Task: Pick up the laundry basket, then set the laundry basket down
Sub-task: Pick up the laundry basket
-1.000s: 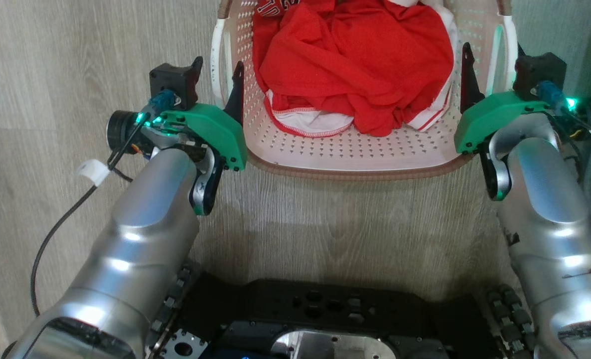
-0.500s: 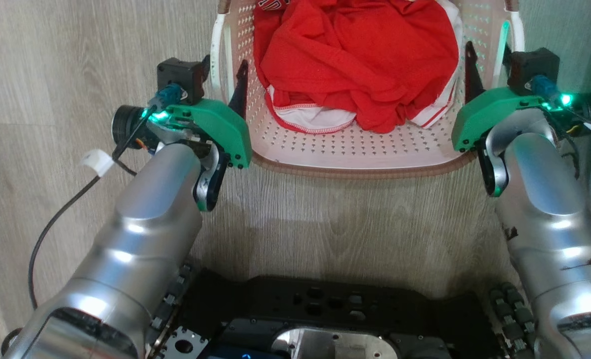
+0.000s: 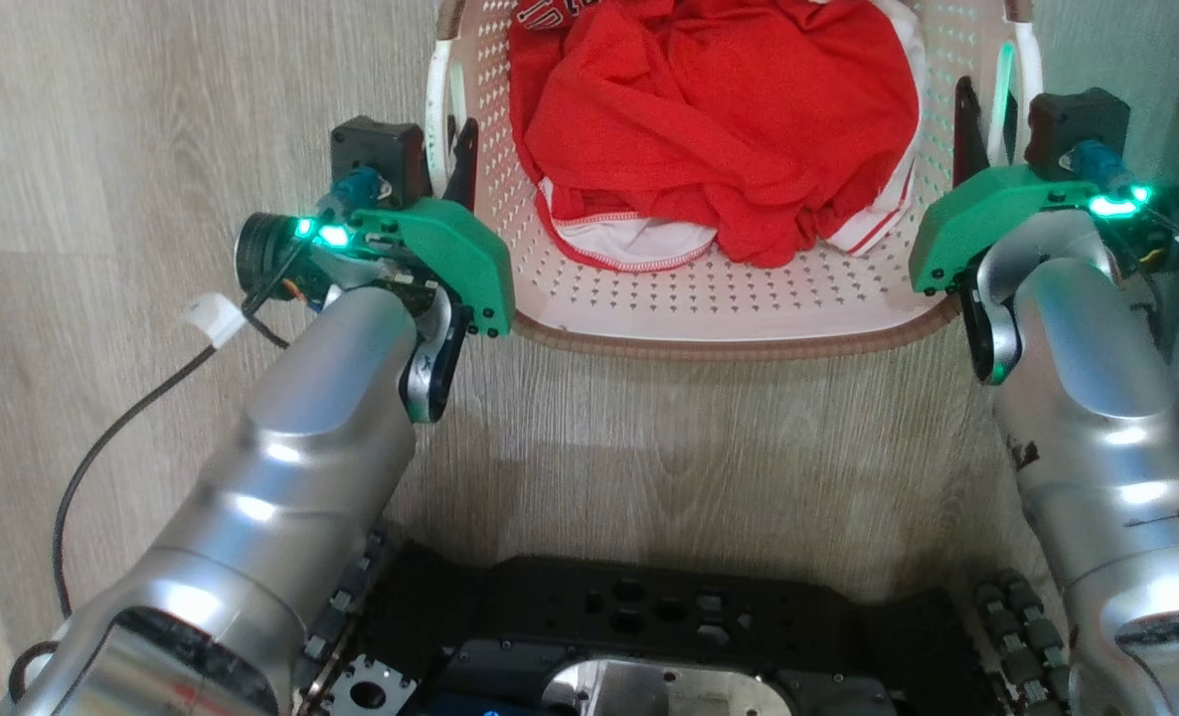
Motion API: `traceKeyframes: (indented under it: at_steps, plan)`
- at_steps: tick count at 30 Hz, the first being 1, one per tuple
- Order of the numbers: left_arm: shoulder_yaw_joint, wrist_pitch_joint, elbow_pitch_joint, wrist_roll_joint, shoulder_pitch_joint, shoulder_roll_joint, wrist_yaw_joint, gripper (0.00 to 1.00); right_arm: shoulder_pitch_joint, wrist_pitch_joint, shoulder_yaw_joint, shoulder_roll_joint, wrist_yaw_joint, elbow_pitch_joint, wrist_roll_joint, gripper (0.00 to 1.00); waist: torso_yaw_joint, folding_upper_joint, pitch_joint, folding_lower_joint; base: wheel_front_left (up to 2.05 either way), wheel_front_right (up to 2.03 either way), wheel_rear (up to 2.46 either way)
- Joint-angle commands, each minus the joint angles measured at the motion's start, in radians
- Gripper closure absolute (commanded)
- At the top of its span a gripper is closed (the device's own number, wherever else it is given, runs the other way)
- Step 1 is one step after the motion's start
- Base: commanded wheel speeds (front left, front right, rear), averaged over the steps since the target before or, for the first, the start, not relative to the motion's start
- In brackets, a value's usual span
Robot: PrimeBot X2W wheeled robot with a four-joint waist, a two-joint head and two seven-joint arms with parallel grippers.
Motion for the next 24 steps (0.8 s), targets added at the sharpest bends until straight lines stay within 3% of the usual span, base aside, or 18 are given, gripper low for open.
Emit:
traceKeyframes:
  at_steps: [1, 14, 24]
  plan:
    - [0.006, -0.005, -0.012, 0.001, 0.030, 0.024, 0.002, 1.00, 0.044, -0.011, 0.031, 0.021, 0.003, -0.009, -0.002, 1.00, 0.000, 0.0000, -0.006, 0.0000, 0.00, 0.00, 0.00]
    - [-0.053, -0.005, 0.028, -0.028, 0.086, 0.024, 0.002, 1.00, 0.079, -0.011, 0.090, 0.021, 0.003, 0.113, 0.084, 1.00, -0.015, 0.0000, -0.133, 0.0000, 0.00, 0.00, 0.00]
    - [-0.120, -0.005, 0.129, -0.087, 0.160, 0.024, -0.034, 1.00, 0.112, -0.001, 0.199, 0.021, 0.003, 0.271, 0.226, 1.00, -0.030, 0.0000, -0.296, 0.0000, 0.00, 0.00, 0.00]
